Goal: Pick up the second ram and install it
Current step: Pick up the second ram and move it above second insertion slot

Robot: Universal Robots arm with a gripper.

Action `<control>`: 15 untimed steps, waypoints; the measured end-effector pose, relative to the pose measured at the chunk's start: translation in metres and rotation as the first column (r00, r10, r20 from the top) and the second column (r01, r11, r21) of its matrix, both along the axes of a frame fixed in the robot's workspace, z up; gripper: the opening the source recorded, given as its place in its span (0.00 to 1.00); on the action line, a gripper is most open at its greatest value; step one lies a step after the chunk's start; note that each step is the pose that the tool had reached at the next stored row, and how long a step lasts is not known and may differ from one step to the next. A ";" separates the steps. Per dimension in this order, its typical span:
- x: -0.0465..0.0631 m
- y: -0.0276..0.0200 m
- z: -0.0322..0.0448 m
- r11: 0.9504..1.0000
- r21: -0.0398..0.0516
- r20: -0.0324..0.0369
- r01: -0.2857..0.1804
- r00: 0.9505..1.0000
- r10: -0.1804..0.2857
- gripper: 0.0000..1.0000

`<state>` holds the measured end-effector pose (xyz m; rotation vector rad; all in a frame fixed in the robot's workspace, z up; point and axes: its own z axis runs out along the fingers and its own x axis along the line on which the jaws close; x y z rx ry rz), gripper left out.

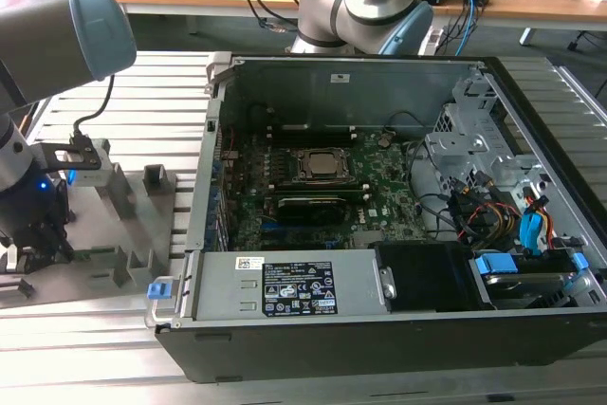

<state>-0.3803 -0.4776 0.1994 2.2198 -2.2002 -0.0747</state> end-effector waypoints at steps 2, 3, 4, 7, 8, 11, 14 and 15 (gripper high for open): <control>0.000 0.0000 0.0000 1.000 0.000 0.000 0.000 1.000 0.000 0.14; 0.000 0.0000 0.0000 1.000 0.001 0.000 0.000 1.000 0.000 0.14; 0.000 0.0000 0.0000 1.000 0.001 0.000 0.000 1.000 0.000 0.14; 0.000 0.0000 0.0011 1.000 0.001 0.000 0.000 1.000 0.000 0.14; 0.000 0.0000 0.0020 1.000 0.001 0.000 0.000 1.000 0.000 0.14; 0.000 0.0000 0.0064 1.000 0.001 0.000 0.000 1.000 0.000 0.14; 0.000 0.0000 0.0113 1.000 0.001 0.000 0.000 1.000 0.000 0.14; 0.000 0.0000 0.0125 1.000 0.001 0.000 0.000 1.000 0.000 0.14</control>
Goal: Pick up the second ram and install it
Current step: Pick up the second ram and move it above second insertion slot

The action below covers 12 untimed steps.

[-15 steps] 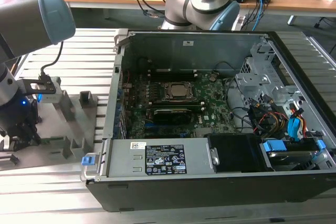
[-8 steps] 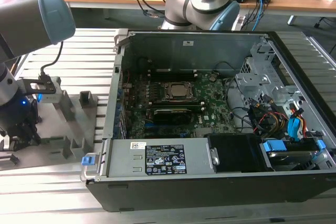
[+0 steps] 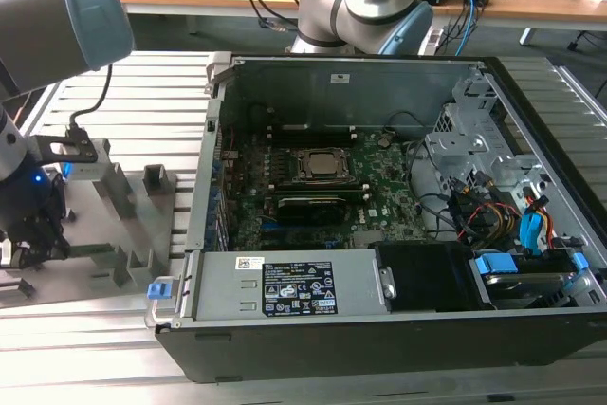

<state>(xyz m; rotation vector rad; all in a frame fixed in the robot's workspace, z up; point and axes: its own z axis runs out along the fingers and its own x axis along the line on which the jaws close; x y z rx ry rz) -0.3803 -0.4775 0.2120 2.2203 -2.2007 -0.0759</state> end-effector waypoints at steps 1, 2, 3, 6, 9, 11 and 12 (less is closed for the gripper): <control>0.000 0.0000 0.0010 1.000 0.000 0.000 0.000 1.000 0.000 0.14; 0.000 0.0000 0.0022 1.000 0.000 0.000 0.000 1.000 0.000 0.14; 0.000 0.0000 0.0028 1.000 0.000 0.000 0.000 1.000 0.000 0.14; 0.000 0.0000 0.0057 1.000 0.000 0.000 0.000 1.000 0.000 0.14; 0.000 0.0000 0.0091 1.000 0.000 0.000 0.000 1.000 0.000 0.14; 0.000 0.0000 0.0111 1.000 0.000 0.000 0.000 1.000 0.000 0.14; 0.000 0.0000 0.0119 1.000 0.000 0.000 0.000 1.000 0.000 0.14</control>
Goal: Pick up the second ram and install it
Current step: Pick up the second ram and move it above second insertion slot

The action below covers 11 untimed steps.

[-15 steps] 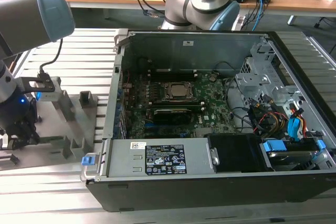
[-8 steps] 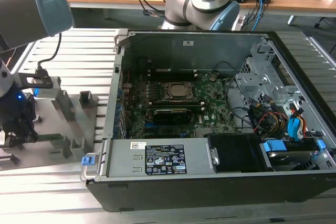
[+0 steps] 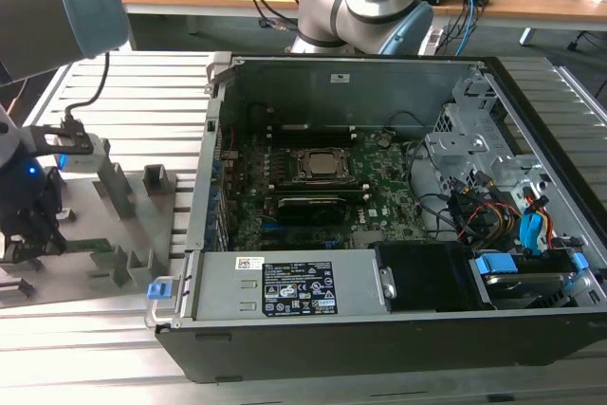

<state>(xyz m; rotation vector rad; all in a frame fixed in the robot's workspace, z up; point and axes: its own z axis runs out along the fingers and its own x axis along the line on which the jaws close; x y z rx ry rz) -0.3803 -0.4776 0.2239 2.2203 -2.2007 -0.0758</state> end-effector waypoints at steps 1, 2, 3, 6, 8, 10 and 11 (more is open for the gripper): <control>0.000 0.0000 0.0009 1.000 0.000 0.000 0.000 1.000 0.000 0.14; 0.000 0.0000 0.0016 1.000 0.000 0.000 0.000 1.000 0.000 0.14; 0.000 0.0000 0.0026 1.000 0.000 0.000 0.000 1.000 0.000 0.14; 0.000 0.0000 0.0051 1.000 0.000 0.000 0.000 1.000 0.000 0.14; 0.000 0.0000 0.0067 1.000 0.000 0.000 0.000 1.000 0.000 0.14; 0.000 0.0000 0.0088 1.000 0.000 0.000 0.000 1.000 0.000 0.14; 0.000 0.0000 0.0094 1.000 0.000 0.000 0.000 1.000 0.000 0.14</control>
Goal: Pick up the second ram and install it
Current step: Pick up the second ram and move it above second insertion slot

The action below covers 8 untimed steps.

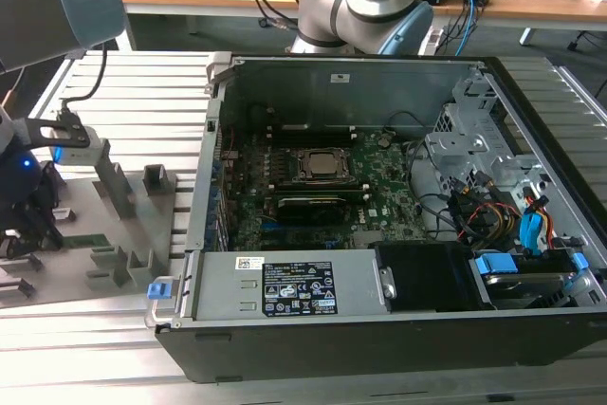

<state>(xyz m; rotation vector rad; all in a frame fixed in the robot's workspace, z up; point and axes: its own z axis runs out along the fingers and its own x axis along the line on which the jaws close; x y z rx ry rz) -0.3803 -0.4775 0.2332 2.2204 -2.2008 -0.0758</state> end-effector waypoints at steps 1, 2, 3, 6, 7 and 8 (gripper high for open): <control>0.000 0.0000 0.0010 1.000 0.000 0.000 0.000 1.000 0.000 0.14; 0.000 0.0000 0.0036 1.000 0.000 0.000 0.000 1.000 0.000 0.14; 0.000 0.0000 0.0047 1.000 0.000 0.000 0.000 1.000 0.000 0.14; 0.000 0.0000 0.0074 1.000 0.000 0.000 0.000 1.000 0.000 0.14; 0.000 0.0000 0.0086 1.000 0.000 0.000 0.000 1.000 0.000 0.14; 0.000 0.0000 0.0097 1.000 0.000 0.000 0.000 1.000 0.000 0.14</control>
